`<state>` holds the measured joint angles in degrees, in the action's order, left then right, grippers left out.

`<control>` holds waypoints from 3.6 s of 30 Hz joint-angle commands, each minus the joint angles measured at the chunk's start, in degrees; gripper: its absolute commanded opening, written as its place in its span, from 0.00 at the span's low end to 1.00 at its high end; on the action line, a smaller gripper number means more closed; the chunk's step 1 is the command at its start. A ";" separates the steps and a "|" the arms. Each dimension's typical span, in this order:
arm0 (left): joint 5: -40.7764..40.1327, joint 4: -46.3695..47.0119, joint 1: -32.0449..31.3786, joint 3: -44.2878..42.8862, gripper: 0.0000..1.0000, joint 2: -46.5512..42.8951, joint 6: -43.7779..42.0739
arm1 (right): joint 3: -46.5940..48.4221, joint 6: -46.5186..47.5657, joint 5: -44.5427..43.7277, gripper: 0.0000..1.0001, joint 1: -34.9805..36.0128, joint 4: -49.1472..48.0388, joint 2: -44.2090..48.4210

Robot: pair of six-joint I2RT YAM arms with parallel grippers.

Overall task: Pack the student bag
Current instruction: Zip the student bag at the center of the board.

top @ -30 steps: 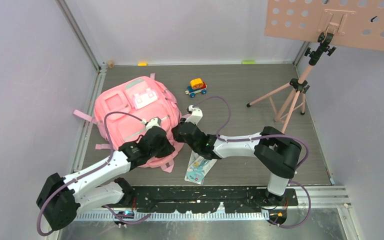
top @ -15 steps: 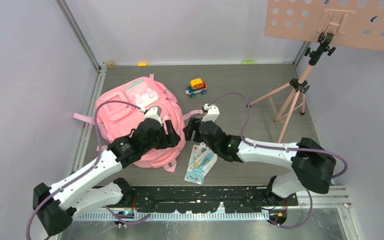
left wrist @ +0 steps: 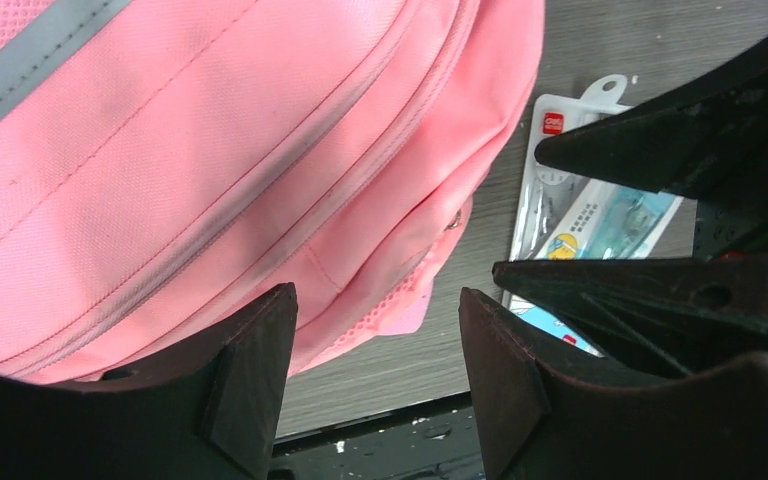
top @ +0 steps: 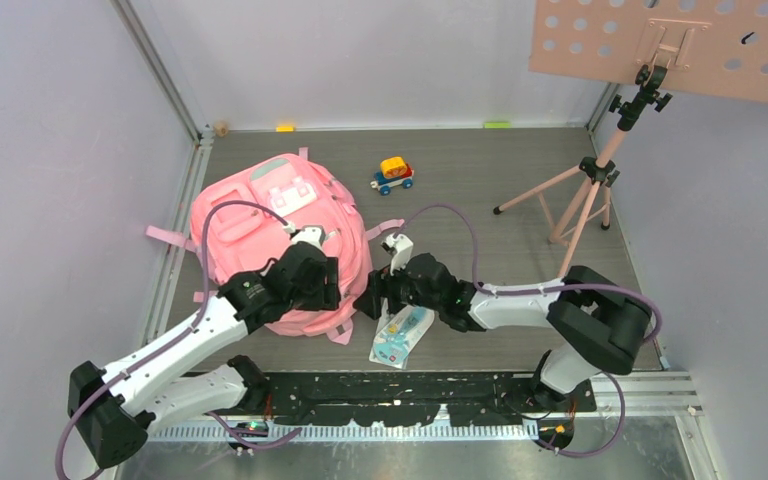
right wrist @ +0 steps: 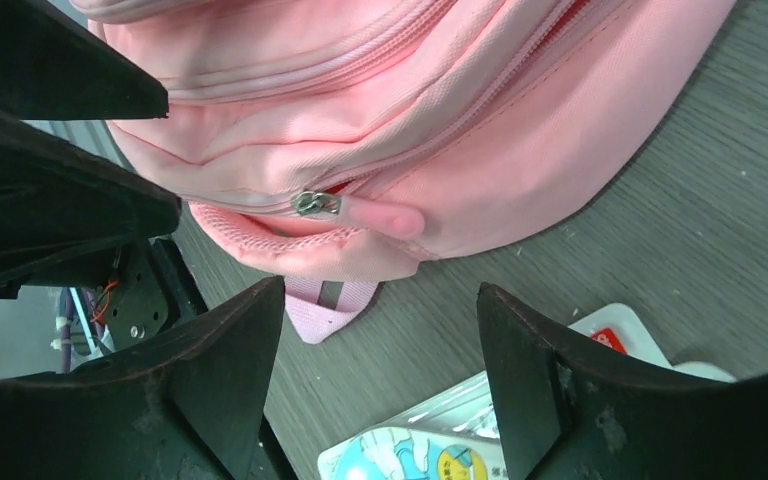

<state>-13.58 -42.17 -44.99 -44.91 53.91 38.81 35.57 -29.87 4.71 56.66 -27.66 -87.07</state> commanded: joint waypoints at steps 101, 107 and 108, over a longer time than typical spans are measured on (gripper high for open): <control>-3.75 -13.90 6.27 -15.07 0.89 -2.14 -8.05 | 38.28 19.70 3.43 0.76 -19.40 26.22 -12.77; 3.49 -6.43 25.05 -14.45 0.92 -0.18 -13.82 | 41.81 11.89 11.53 0.76 -18.45 28.15 -11.95; 3.15 -4.62 28.12 -13.70 0.93 -0.48 -14.07 | 42.51 11.17 12.24 0.76 -18.09 28.08 -12.44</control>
<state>-13.63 -54.26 -25.10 -58.83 55.33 29.43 75.00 -12.58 10.72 37.19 -0.38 -99.98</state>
